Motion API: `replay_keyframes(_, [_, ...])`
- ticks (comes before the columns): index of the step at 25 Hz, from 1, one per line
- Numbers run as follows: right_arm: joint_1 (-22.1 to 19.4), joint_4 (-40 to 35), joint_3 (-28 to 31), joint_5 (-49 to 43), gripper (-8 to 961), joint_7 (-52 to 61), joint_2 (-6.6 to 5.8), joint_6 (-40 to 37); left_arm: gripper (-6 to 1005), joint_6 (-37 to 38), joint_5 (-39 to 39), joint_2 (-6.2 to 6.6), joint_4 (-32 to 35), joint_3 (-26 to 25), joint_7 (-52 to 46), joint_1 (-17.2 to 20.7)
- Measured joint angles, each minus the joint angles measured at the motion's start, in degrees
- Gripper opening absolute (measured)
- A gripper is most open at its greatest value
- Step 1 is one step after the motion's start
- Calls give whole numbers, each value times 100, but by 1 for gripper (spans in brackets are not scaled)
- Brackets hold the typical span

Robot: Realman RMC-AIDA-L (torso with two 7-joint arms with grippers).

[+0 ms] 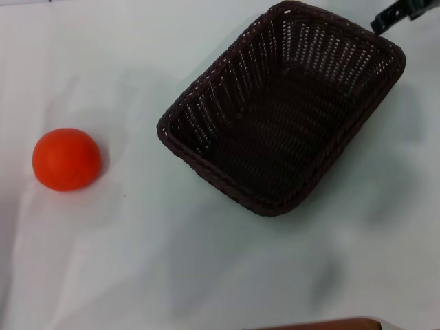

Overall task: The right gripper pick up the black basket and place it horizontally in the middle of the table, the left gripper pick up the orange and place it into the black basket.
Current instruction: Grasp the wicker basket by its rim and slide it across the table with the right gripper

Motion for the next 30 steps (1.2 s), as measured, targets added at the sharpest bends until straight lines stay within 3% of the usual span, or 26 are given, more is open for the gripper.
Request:
replay_keyframes(3, [-74,465,-9,194,849,-80,-3,-494,828,4,0,0,0,0,0,-3])
replay_keyframes(8, [-171,884,-40,340,696,-216,20,-1189,828,9,0,0,0,1,0,-33])
replay_keyframes(25, [-53,2042,-87,923,704,-573,22,-2413,828,77,-6,-5,0,-21,2,-113])
replay_keyframes(30, [-64,2043,-87,957,606,-629,47,-2332,828,85,-28,0,0,-27,34,-124])
